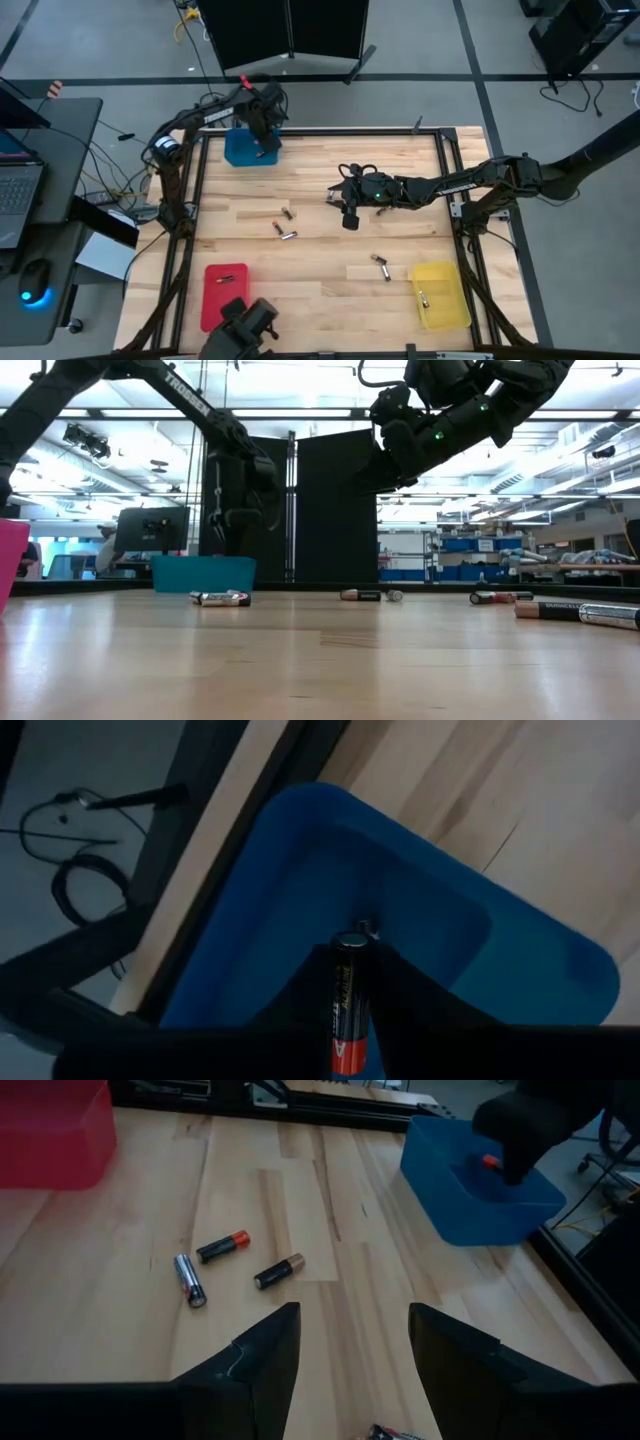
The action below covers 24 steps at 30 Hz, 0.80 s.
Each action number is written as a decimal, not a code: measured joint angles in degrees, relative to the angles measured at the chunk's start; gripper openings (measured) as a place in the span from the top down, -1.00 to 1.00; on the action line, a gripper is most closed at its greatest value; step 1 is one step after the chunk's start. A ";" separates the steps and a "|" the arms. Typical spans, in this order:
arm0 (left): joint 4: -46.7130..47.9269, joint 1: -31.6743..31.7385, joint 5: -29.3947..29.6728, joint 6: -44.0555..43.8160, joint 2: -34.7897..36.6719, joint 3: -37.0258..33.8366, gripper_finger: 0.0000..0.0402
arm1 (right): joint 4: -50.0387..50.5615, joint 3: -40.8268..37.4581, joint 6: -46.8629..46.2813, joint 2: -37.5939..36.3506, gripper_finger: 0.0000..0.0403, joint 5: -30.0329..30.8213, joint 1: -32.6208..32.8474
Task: Sort batteries
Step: Put the red battery into the blue bin
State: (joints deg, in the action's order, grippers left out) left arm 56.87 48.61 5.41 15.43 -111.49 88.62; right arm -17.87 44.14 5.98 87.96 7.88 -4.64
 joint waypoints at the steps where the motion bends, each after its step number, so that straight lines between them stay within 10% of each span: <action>1: -0.05 -0.21 0.07 -0.51 -0.26 0.00 0.75 | 0.00 0.00 0.00 0.00 0.01 -0.01 0.00; 24: -6.10 -0.41 0.42 -6.91 -3.33 -4.56 0.75 | 0.02 -0.02 -0.02 0.04 0.01 -0.02 -0.02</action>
State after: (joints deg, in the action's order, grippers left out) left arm 50.77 48.21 5.82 8.52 -114.82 84.06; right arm -17.85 44.12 5.96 88.01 7.86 -4.66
